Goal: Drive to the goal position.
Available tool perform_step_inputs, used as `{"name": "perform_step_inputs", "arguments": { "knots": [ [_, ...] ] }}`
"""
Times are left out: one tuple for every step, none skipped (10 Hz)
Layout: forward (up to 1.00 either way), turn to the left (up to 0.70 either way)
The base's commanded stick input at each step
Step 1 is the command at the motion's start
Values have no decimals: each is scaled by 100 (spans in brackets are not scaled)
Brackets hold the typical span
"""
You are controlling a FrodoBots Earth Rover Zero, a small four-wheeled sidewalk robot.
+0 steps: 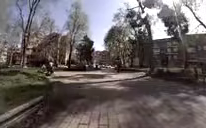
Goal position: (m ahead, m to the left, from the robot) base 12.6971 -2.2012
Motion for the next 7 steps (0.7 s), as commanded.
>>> {"name": "perform_step_inputs", "arguments": {
  "knots": [
    [70, 0],
    [70, 0],
    [70, 0],
    [70, 0],
    [70, 0],
    [70, 0],
    [70, 0]
  ]
}}
